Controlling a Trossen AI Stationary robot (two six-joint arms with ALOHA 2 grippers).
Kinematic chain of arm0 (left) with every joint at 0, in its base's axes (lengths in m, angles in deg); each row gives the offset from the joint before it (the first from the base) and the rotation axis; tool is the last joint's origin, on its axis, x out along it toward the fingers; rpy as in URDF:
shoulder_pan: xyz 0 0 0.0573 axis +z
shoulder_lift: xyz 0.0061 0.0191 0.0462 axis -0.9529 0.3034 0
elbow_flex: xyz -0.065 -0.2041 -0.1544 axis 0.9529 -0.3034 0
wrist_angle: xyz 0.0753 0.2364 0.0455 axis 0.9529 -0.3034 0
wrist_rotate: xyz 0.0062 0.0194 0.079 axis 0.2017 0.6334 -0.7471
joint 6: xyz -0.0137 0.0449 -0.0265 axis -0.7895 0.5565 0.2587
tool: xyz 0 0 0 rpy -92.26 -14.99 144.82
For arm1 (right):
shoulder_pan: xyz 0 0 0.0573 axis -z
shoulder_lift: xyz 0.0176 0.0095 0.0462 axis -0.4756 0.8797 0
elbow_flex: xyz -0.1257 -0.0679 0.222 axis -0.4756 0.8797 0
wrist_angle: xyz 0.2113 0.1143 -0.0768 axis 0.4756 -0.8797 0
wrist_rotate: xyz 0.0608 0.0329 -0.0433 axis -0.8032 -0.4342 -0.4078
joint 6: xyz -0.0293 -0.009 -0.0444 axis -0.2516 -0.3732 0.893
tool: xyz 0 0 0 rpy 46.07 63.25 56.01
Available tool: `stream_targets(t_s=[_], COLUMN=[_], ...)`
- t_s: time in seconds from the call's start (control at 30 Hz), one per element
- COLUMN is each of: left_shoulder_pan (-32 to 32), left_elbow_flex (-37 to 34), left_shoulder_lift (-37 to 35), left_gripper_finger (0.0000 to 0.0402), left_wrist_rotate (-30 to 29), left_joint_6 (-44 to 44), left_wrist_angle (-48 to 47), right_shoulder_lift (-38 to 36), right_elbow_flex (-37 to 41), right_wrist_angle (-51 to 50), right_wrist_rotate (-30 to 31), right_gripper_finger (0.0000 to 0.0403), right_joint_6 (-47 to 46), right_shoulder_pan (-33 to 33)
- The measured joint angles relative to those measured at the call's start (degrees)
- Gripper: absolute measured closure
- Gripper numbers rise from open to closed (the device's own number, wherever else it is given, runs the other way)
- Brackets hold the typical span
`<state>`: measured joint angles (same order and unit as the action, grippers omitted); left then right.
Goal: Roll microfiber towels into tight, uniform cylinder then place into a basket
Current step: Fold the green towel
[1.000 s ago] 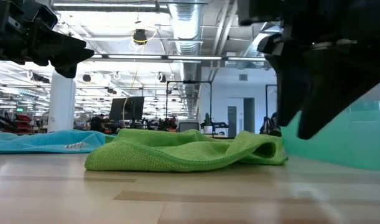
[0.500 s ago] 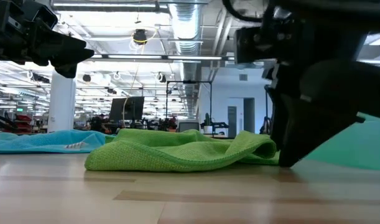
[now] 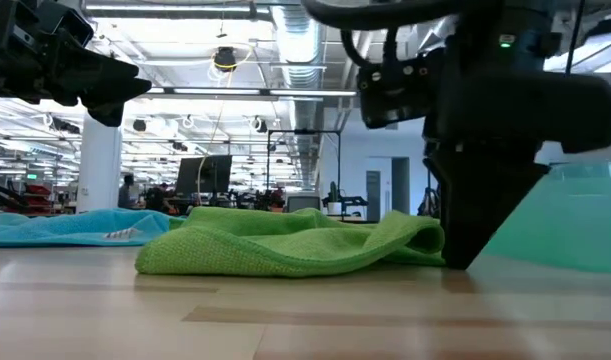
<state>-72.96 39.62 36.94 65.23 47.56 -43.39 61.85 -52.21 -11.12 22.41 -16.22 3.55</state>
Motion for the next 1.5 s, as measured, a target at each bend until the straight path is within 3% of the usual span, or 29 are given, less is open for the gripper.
stream_targets(t_s=[0.27,0.53,0.83,1.0,1.2,1.5], left_shoulder_pan=[0.0,-0.36,-1.81,-2.58,-5.13,-15.72], left_elbow_flex=[0.0,1.04,6.71,11.52,15.82,19.93], left_shoulder_lift=[0.0,0.0,3.72,13.06,29.56,54.23], left_gripper_finger=[0.026,0.026,0.026,0.026,0.026,0.026], left_wrist_rotate=[0.3,2.57,1.29,0.86,-3.08,-7.2], left_joint_6=[0.04,0.41,8.17,11.72,12.8,5.61], left_wrist_angle=[-0.03,-1.31,-0.99,-0.92,-0.87,-0.64], right_shoulder_lift=[0.07,0.86,0.9,0.89,0.78,0.72], right_elbow_flex=[0.17,-4.3,-10.99,-14.04,-16.11,-16.72], right_wrist_angle=[-0.96,-7.31,-11.44,-15.15,-18.25,-22.29], right_wrist_rotate=[1.28,2.3,1.67,1.65,2.29,4.07], right_gripper_finger=[0.0391,0.0398,0.0398,0.04,0.0401,0.0401], right_joint_6=[1.01,1.29,0.8,-0.26,-0.31,0.17], right_shoulder_pan=[1.18,-0.81,-2.79,-3.03,-3.06,-2.8])
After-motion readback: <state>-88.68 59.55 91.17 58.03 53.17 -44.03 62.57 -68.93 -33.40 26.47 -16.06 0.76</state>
